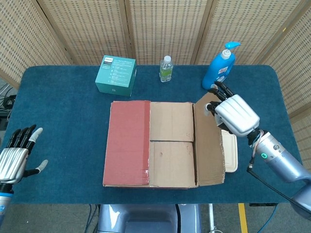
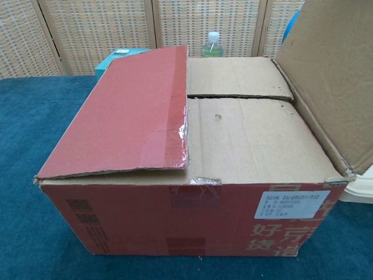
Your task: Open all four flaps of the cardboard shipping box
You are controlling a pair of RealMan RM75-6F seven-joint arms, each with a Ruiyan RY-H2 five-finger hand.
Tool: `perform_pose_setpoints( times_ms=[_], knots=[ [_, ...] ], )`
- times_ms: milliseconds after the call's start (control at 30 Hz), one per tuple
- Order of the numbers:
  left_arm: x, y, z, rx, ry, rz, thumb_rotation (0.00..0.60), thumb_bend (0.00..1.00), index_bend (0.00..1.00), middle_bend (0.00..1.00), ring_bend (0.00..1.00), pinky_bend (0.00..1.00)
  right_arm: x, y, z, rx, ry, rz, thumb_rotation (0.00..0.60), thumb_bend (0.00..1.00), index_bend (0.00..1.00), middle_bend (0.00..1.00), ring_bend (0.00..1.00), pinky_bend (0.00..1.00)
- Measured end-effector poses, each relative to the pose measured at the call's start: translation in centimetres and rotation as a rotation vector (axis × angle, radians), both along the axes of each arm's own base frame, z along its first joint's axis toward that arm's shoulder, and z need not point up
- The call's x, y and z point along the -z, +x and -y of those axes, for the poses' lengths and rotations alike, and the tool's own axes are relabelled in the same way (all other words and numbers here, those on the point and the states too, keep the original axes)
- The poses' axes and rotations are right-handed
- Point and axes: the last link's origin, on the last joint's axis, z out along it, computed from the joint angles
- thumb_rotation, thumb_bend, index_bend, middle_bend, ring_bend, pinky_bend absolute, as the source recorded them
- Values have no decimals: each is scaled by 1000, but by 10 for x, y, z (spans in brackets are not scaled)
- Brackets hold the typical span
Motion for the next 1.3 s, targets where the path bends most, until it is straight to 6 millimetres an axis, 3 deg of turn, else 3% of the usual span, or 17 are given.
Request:
perform_pose_setpoints(
  times_ms=[233, 367, 667, 800, 967, 1133, 1300],
  knots=[
    [-2, 2, -3, 29, -5, -6, 515, 299, 34, 0, 0, 0, 0, -16, -1, 33, -20, 5, 600, 991, 486, 547, 166, 30],
    [-2, 7, -7, 61, -29, -14, 515, 299, 34, 0, 0, 0, 4, -28, -4, 65, -28, 8, 600, 923, 469, 491, 155, 30],
    [-4, 19, -18, 135, -107, 12, 514, 300, 34, 0, 0, 0, 15, -50, -18, 119, -68, 49, 600, 784, 260, 269, 28, 29],
    [-5, 29, -29, 181, -160, 15, 514, 300, 34, 0, 0, 0, 20, -63, -26, 162, -92, 77, 600, 775, 143, 169, 0, 29],
    [-6, 42, -43, 247, -204, -6, 515, 320, 27, 0, 0, 0, 22, -75, -36, 208, -115, 101, 600, 775, 81, 109, 0, 30],
    [-5, 57, -57, 309, -267, -7, 515, 463, 19, 0, 0, 0, 22, -88, -49, 254, -144, 121, 600, 775, 50, 87, 0, 30],
    [-5, 81, -72, 402, -342, 10, 514, 740, 19, 0, 0, 0, 23, -98, -62, 284, -171, 127, 600, 796, 49, 84, 0, 30]
  ],
)
